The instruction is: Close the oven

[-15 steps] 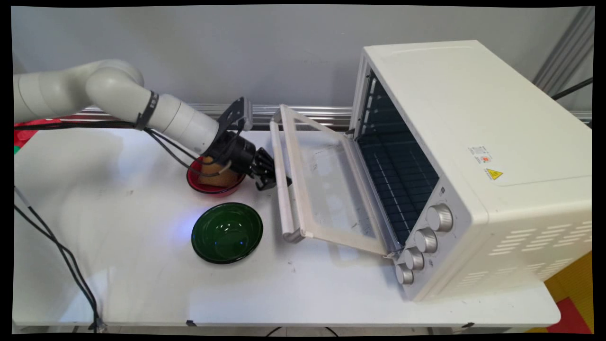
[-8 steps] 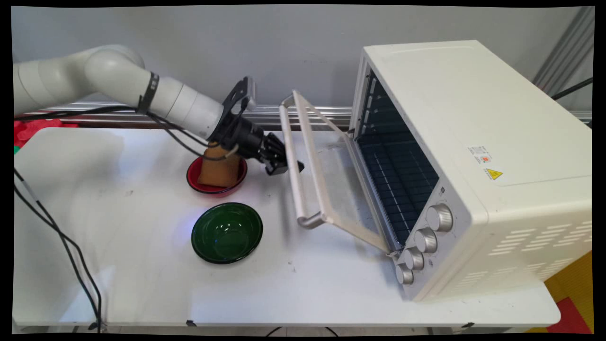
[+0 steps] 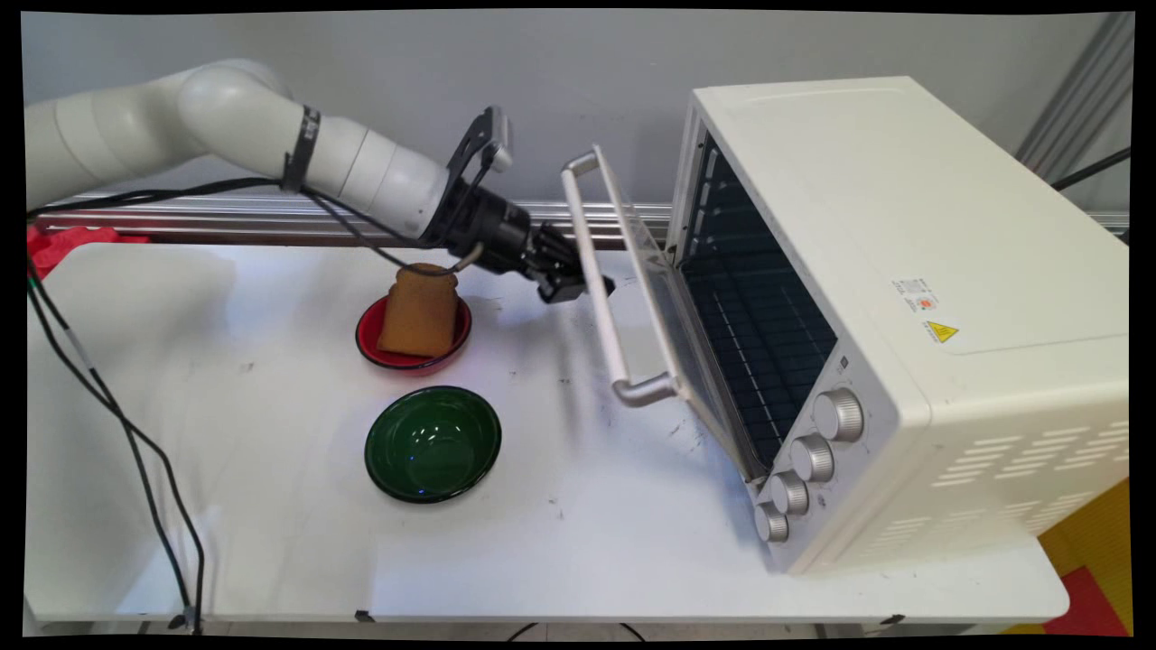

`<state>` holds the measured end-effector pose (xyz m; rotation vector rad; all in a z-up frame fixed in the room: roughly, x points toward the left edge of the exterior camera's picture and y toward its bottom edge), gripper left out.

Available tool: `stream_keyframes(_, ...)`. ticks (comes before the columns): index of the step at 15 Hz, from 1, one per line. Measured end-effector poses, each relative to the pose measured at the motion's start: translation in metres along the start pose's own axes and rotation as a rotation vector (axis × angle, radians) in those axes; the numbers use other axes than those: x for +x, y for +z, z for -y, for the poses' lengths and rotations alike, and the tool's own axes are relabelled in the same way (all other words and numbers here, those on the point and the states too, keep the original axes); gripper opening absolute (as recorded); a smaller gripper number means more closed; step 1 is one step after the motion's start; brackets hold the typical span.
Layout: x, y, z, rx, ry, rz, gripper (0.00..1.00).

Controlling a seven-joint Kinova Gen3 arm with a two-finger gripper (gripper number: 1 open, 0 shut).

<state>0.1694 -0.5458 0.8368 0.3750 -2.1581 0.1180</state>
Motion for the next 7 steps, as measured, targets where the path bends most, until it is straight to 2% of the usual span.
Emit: stream_keyframes(7, 0.026, 0.011, 0.001, -0.003, 0.006, -0.056, 0.00)
